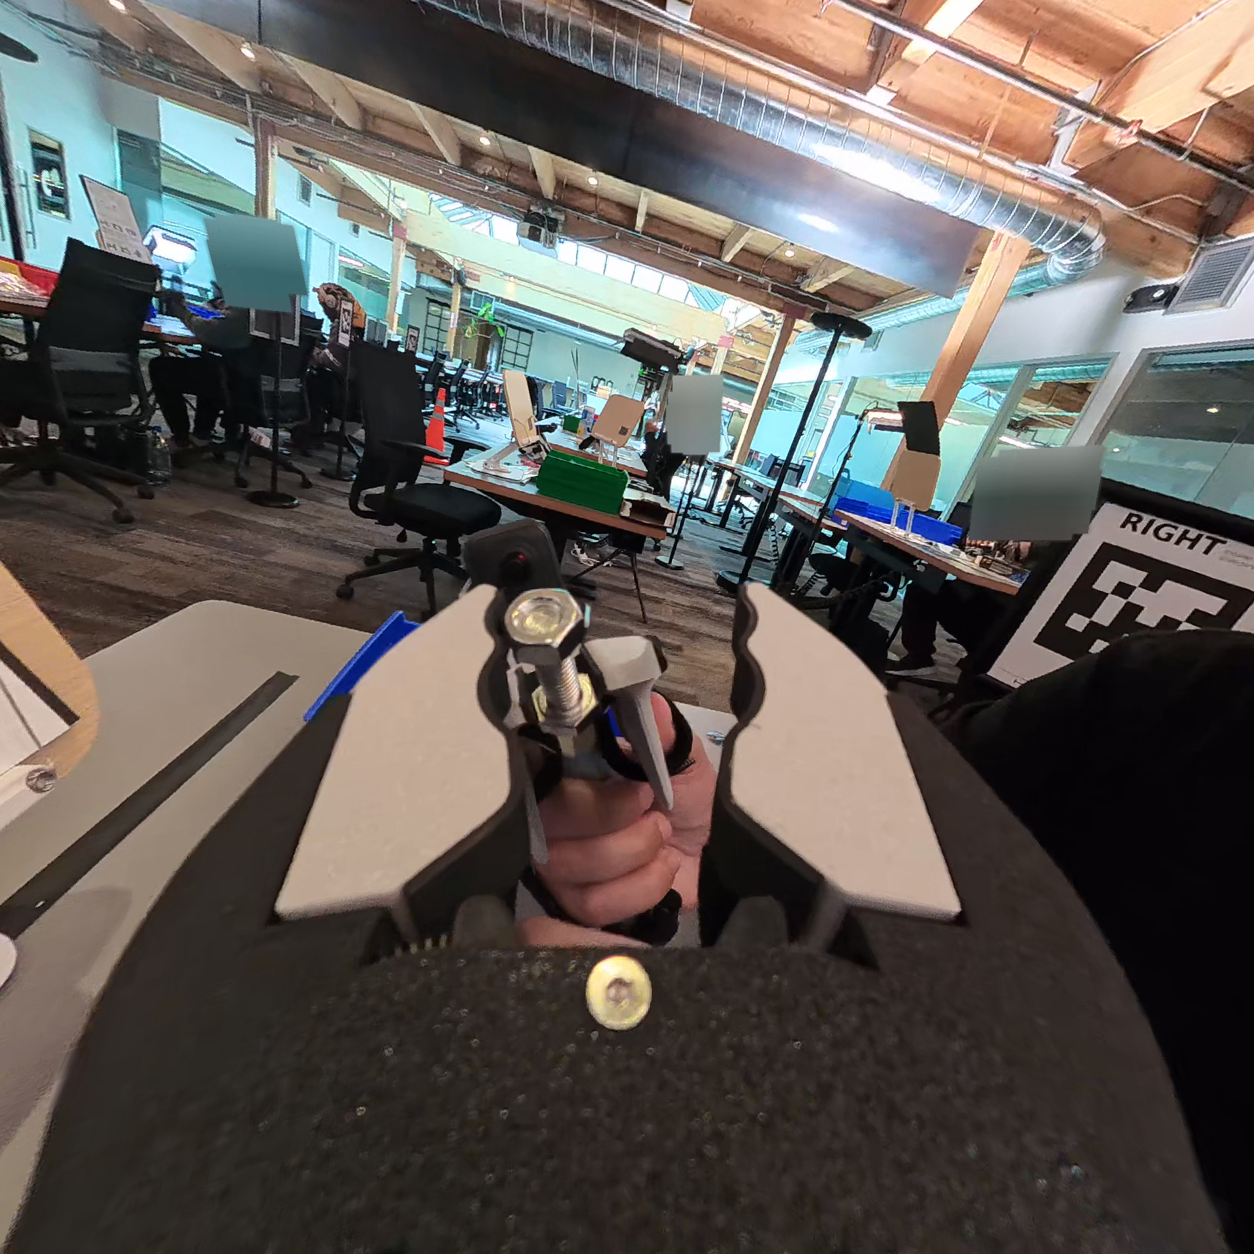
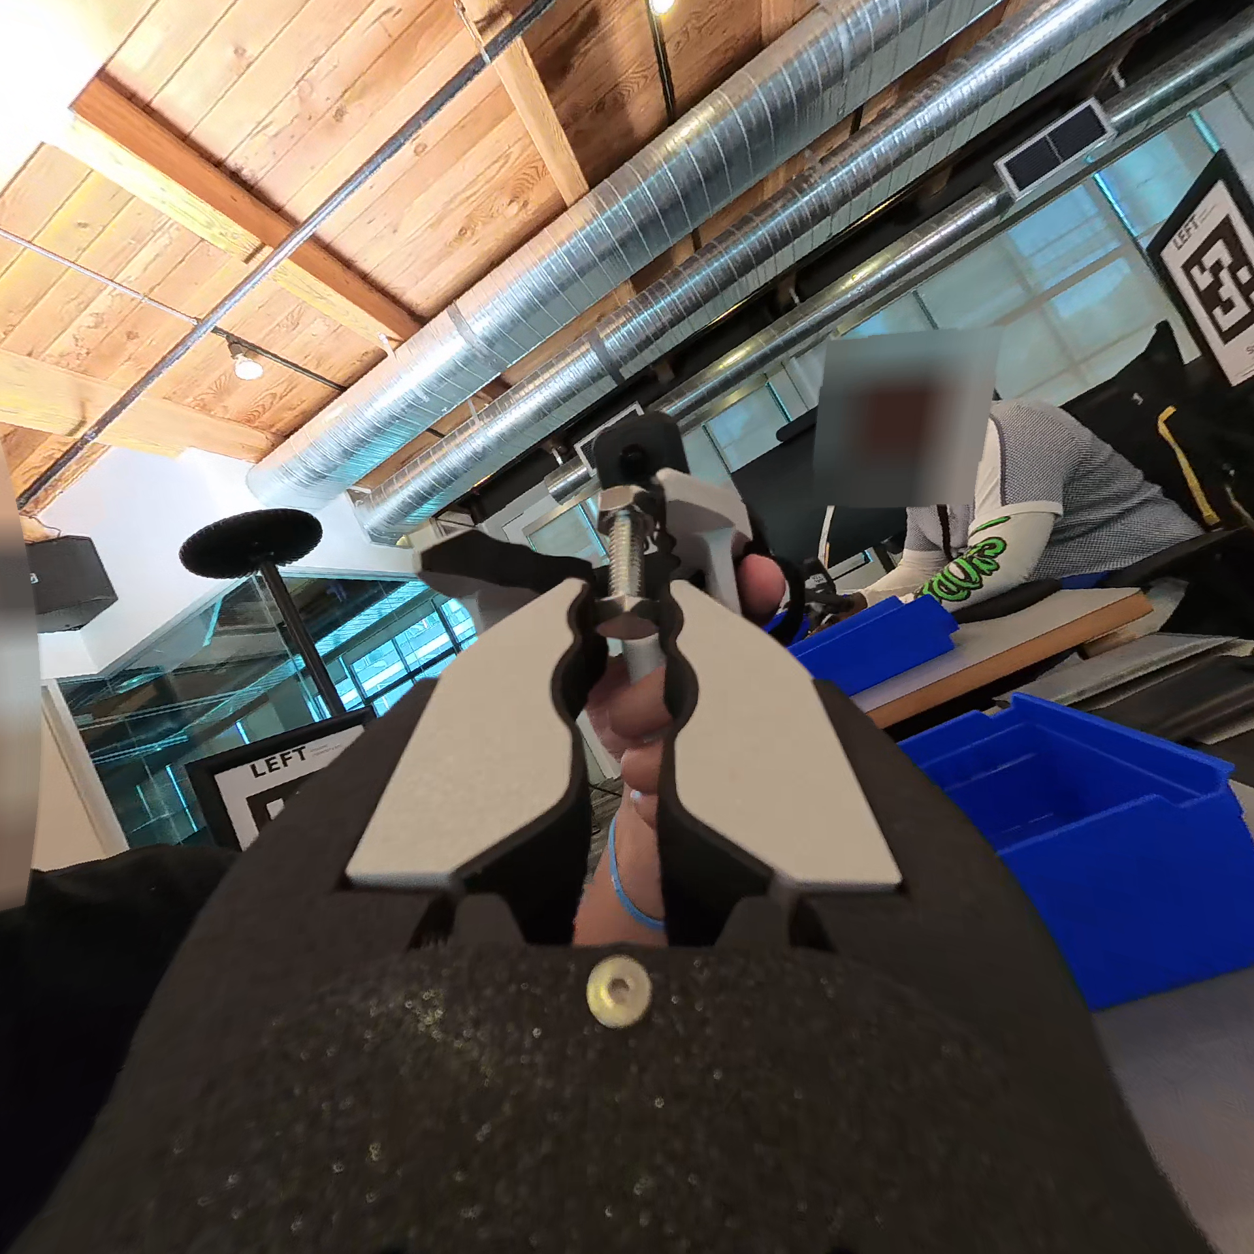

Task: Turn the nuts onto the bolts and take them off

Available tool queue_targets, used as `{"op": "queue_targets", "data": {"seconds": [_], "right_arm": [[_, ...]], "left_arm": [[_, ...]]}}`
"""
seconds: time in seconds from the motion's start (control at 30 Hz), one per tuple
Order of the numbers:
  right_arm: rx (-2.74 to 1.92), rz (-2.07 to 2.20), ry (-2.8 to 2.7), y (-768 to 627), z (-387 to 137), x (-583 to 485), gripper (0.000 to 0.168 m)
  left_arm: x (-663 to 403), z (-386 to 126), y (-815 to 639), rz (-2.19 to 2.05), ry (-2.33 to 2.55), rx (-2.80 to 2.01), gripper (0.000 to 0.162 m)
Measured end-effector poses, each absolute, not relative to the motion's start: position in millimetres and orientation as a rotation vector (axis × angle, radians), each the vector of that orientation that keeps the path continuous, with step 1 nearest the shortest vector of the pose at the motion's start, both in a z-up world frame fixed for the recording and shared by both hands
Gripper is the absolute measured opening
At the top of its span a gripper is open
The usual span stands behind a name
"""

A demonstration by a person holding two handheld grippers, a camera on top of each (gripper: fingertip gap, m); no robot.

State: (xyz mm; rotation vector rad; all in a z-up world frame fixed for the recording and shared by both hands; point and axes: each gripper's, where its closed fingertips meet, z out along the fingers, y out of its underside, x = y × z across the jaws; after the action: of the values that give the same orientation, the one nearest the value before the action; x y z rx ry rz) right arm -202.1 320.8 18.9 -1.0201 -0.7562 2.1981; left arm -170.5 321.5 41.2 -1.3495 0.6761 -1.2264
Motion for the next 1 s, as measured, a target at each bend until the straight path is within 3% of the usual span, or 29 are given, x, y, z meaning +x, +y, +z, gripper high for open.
{"op": "queue_targets", "data": {"seconds": [0.63,1.0], "right_arm": [[-0.987,2.141,-0.696,339.7,27.2,-186.2,0.017],[-0.874,2.34,-0.83,311.1,34.0,-186.1,0.018]], "left_arm": [[-177.4,43.2,322.9,-1.157,0.668,-1.368,0.061],[-187.4,53.8,317.7,-1.102,0.672,-1.292,0.044]]}}
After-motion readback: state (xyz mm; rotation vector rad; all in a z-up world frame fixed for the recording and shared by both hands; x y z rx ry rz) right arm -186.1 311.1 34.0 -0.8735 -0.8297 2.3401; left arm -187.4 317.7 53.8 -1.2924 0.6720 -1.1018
